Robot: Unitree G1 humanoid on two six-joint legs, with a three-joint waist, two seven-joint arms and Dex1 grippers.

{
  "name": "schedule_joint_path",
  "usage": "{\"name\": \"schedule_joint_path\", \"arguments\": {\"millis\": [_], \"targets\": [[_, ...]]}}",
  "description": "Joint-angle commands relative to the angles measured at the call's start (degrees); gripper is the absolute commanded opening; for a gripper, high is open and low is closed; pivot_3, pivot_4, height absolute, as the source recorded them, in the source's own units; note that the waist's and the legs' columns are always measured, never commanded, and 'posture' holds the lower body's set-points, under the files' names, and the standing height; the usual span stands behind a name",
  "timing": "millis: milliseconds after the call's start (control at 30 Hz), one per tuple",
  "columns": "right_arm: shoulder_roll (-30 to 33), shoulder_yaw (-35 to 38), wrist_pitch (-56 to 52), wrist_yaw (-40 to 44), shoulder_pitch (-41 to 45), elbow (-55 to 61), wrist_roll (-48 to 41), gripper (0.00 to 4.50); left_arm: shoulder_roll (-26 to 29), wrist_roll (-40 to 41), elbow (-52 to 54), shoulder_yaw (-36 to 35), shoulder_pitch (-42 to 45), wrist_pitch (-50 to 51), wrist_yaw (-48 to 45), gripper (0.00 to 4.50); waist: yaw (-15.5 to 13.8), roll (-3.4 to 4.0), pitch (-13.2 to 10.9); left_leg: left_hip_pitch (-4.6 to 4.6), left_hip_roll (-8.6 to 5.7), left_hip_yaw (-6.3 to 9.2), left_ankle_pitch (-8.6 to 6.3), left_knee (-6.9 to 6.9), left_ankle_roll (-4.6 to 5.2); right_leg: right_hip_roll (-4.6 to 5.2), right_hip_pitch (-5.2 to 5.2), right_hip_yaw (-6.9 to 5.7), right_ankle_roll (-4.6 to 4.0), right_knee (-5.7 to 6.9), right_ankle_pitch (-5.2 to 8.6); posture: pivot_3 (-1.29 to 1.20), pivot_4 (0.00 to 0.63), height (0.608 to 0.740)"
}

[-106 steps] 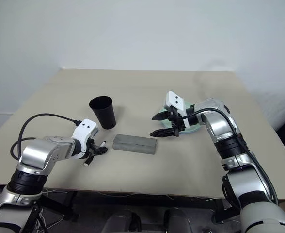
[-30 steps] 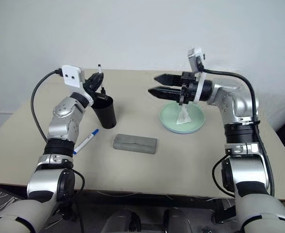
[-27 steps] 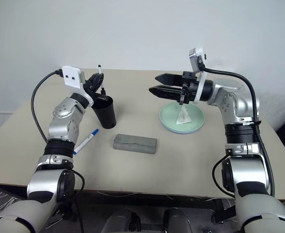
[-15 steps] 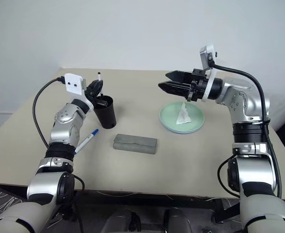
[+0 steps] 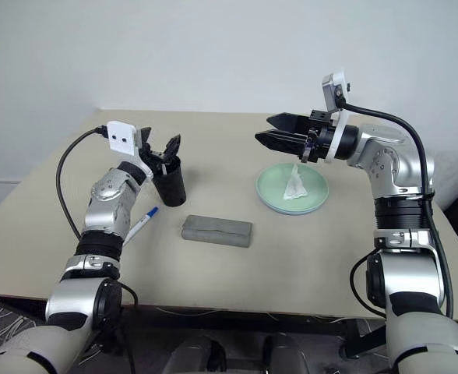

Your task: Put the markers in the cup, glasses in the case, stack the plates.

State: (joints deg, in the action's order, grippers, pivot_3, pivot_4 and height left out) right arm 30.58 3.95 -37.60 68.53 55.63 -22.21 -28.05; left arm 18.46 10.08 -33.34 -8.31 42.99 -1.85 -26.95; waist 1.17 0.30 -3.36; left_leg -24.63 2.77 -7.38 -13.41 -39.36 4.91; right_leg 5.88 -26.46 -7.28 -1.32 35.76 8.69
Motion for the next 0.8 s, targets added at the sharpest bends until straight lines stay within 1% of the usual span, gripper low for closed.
{"name": "schedule_joint_path", "arguments": {"millis": [33, 100, 167, 233, 400, 433, 467, 500, 633, 800], "targets": [[0.4, 1.47, 0.5, -0.59, 1.35, -0.22, -0.83, 3.77, 3.93, 3.0, 11.94, 0.62, -1.62, 7.74, -5.06, 4.17, 0.15, 0.0, 0.0, 0.0, 0.0, 0.0, 0.0, 0.0, 0.0, 0.0, 0.0, 0.0, 0.0, 0.01, 0.0, 0.0, 0.0, 0.727], [0.36, 1.46, 0.39, -0.73, 1.35, -0.09, -0.99, 3.77, 7.99, 7.14, 19.72, 0.15, -3.52, 18.32, -9.09, 4.17, 0.19, 0.02, -0.01, 0.0, 0.04, -0.03, 0.0, 0.02, -0.01, -0.02, -0.05, 0.0, 0.0, 0.02, 0.0, 0.0, 0.0, 0.727], [0.39, 1.37, 0.34, -0.79, 1.28, -0.03, -1.02, 3.77, 12.9, 8.82, 25.72, 0.17, -5.73, 26.09, -11.94, 4.17, 0.31, 0.03, -0.03, 0.0, 0.09, -0.04, 0.0, 0.04, -0.02, -0.04, -0.09, 0.0, 0.0, 0.05, 0.0, 0.0, 0.0, 0.727], [0.43, 1.33, 0.44, -0.79, 1.4, -0.36, -0.95, 3.77, 17.0, 9.58, 29.15, -0.45, -8.08, 29.26, -13.98, 4.17, 0.3, 0.05, -0.03, 0.04, 0.09, -0.03, 0.0, 0.07, -0.02, -0.05, -0.07, 0.0, -0.01, 0.05, 0.0, 0.0, 0.0, 0.727], [0.68, 1.12, 0.78, -0.61, 1.53, -1.13, -0.63, 3.77, 24.42, 13.44, 33.95, -2.62, -13.59, 37.25, -18.68, 4.17, 0.06, 0.07, -0.04, 0.05, 0.07, -0.03, 0.0, 0.09, -0.02, -0.01, -0.05, 0.01, -0.04, -0.01, 0.03, 0.0, 0.0, 0.727], [0.62, 1.05, 0.87, -0.6, 1.58, -1.33, -0.55, 3.77, 25.96, 13.56, 34.6, -2.44, -15.51, 38.84, -19.56, 4.17, 0.09, 0.07, -0.04, 0.04, 0.07, -0.03, 0.0, 0.09, -0.02, -0.01, -0.05, 0.01, -0.07, -0.04, 0.05, 0.0, 0.0, 0.727], [0.47, 0.96, 1.03, -0.64, 1.66, -1.51, -0.46, 3.77, 27.06, 12.04, 34.19, -1.13, -17.1, 40.35, -18.95, 4.17, 0.09, 0.07, -0.04, 0.03, 0.07, -0.04, 0.0, 0.1, -0.02, 0.0, -0.05, 0.02, -0.08, -0.06, 0.05, 0.0, 0.0, 0.727], [0.33, 0.86, 1.13, -0.67, 1.76, -1.67, -0.4, 3.77, 27.23, 10.55, 33.48, -0.07, -17.89, 40.73, -17.72, 4.17, 0.08, 0.08, -0.04, 0.03, 0.06, -0.06, 0.0, 0.1, -0.02, 0.01, -0.06, 0.03, -0.09, -0.08, 0.06, 0.0, 0.0, 0.727], [-0.11, 0.28, 1.45, -0.62, 2.27, -1.97, -0.12, 3.77, 24.96, 7.28, 29.02, 3.35, -17.62, 42.18, -14.13, 4.17, -0.26, 0.08, -0.05, 0.03, 0.05, -0.03, 0.0, 0.14, -0.03, 0.02, -0.04, 0.02, -0.11, -0.08, 0.07, 0.0, 0.0, 0.727], [0.05, 0.01, 1.41, -0.57, 2.29, -1.66, -0.15, 3.77, 22.91, 4.11, 22.56, 7.82, -15.01, 44.74, -12.61, 4.17, -0.07, 0.05, -0.05, 0.02, 0.06, -0.06, 0.0, 0.16, -0.03, 0.03, -0.09, 0.03, -0.1, -0.08, 0.07, 0.0, 0.0, 0.727]]}}
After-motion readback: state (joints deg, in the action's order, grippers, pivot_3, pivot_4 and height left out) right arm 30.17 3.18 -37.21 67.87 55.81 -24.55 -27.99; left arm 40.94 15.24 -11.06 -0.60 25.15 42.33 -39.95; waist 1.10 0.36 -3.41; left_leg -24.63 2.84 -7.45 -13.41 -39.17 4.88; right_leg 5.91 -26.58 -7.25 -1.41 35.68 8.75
